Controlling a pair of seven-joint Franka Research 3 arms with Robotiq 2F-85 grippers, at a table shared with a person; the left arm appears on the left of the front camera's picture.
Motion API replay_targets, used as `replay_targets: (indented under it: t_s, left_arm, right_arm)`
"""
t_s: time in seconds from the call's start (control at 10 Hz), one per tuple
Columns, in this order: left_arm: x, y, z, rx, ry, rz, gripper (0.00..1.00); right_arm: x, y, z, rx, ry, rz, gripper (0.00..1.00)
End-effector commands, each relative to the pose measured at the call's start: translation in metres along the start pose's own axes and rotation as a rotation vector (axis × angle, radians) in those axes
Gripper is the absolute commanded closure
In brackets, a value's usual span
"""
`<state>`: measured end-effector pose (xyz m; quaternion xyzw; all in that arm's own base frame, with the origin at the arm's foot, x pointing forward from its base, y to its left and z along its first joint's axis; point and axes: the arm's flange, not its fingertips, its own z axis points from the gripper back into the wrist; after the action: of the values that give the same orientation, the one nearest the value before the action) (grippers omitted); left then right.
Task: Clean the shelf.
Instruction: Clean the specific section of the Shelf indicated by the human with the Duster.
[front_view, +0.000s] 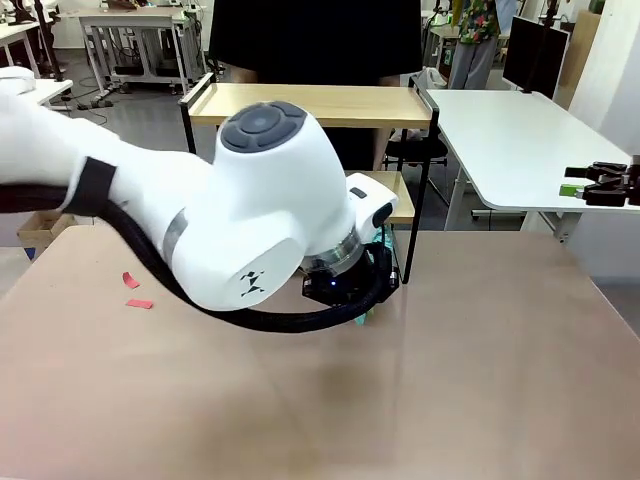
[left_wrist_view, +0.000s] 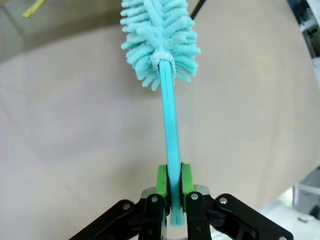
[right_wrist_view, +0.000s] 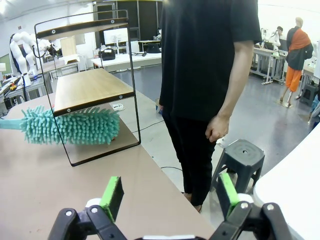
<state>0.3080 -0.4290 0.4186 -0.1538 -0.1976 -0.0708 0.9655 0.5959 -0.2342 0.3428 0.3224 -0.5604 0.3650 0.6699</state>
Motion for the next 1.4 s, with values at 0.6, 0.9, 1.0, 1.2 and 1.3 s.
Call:
replay_targets:
  t_s: [0.6, 0.9, 1.0, 1.2, 1.3]
  left_arm:
    - [0.027, -0.041, -0.084, 0.018, -0.064, 0.077, 0.86]
    - [0.026, -0.041, -0.102, 0.037, -0.003, 0.073, 0.86]
    - [0.029, -0.04, -0.1, 0.064, -0.004, 0.116, 0.86]
    - [0.023, -0.028, -0.092, 0.027, -0.005, 0.062, 0.86]
    - [0.023, -0.032, -0.099, 0.039, 0.01, 0.073, 0.86]
  right_arm:
    - [0.003, 0.001, -0.001, 0.003, -0.001, 0.005, 0.0]
    - [0.003, 0.001, -0.001, 0.003, -0.001, 0.005, 0.0]
    - [0.003, 0.001, -0.001, 0.003, -0.001, 0.005, 0.0]
    - [0.003, 0.001, -0.001, 0.003, -0.001, 0.005, 0.0]
    - [0.003, 0.001, -0.001, 0.003, -0.001, 0.005, 0.0]
